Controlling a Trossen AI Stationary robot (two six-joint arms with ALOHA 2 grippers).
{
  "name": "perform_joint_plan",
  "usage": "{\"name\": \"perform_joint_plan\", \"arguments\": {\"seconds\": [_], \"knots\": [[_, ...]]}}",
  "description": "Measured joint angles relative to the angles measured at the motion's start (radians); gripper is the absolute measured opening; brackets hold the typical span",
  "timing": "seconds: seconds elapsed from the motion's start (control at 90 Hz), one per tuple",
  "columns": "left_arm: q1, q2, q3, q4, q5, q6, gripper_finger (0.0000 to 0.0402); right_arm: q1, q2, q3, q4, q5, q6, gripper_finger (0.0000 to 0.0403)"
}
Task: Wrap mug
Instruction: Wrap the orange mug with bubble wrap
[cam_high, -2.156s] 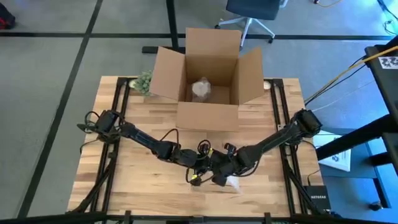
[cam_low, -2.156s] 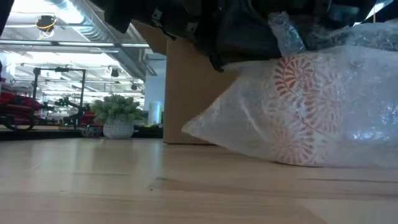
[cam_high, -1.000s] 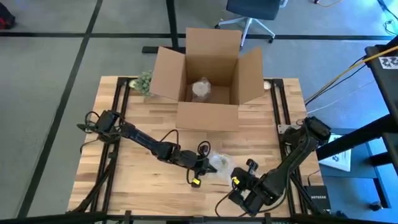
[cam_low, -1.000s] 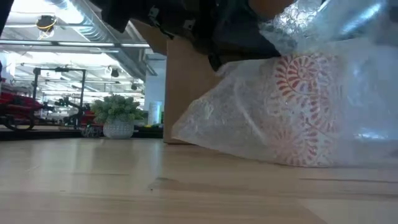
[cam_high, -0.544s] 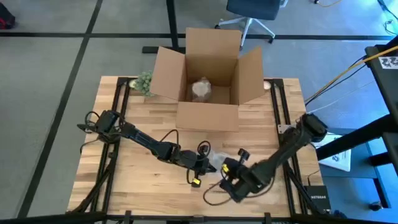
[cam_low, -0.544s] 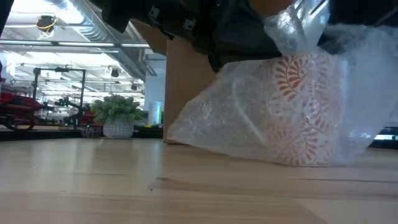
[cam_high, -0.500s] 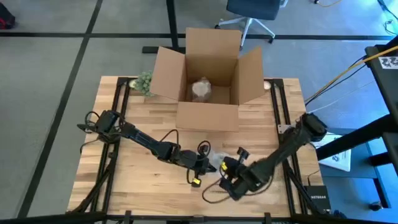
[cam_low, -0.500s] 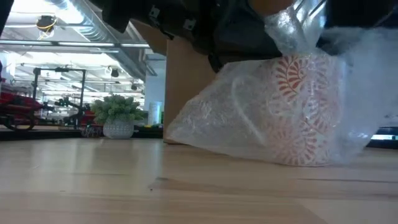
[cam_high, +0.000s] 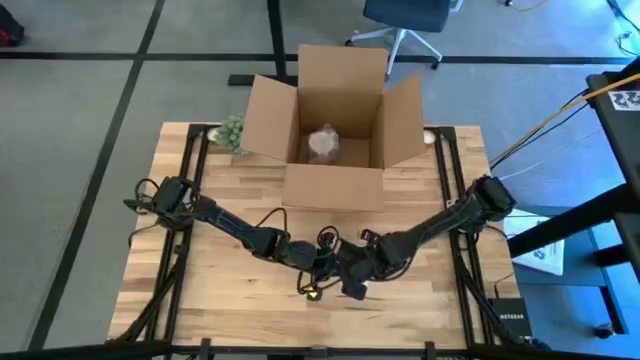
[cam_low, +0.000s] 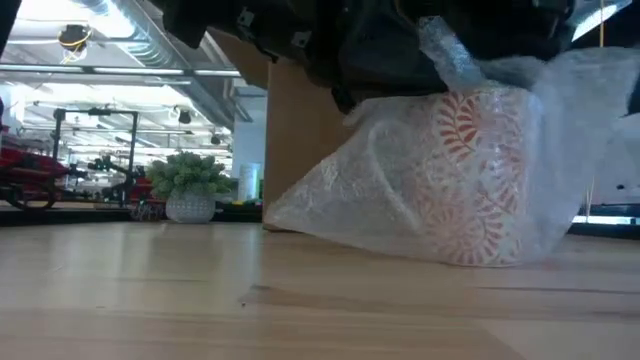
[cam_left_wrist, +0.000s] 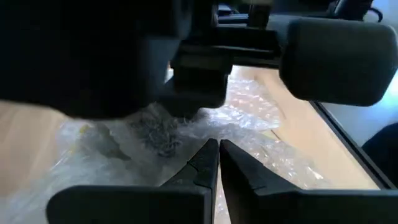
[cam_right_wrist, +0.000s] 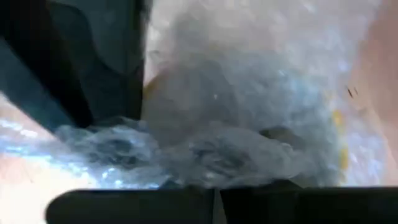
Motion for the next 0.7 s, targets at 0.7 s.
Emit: {"name": "perform_joint_plan", "arguments": {"seconds": [0.7], "knots": [[-0.016,0.006,0.001,0.057,-0.101,0.025,0.0,0.001,-0.003,-0.003,0.038,0.009,-0.045,0.0]]}}
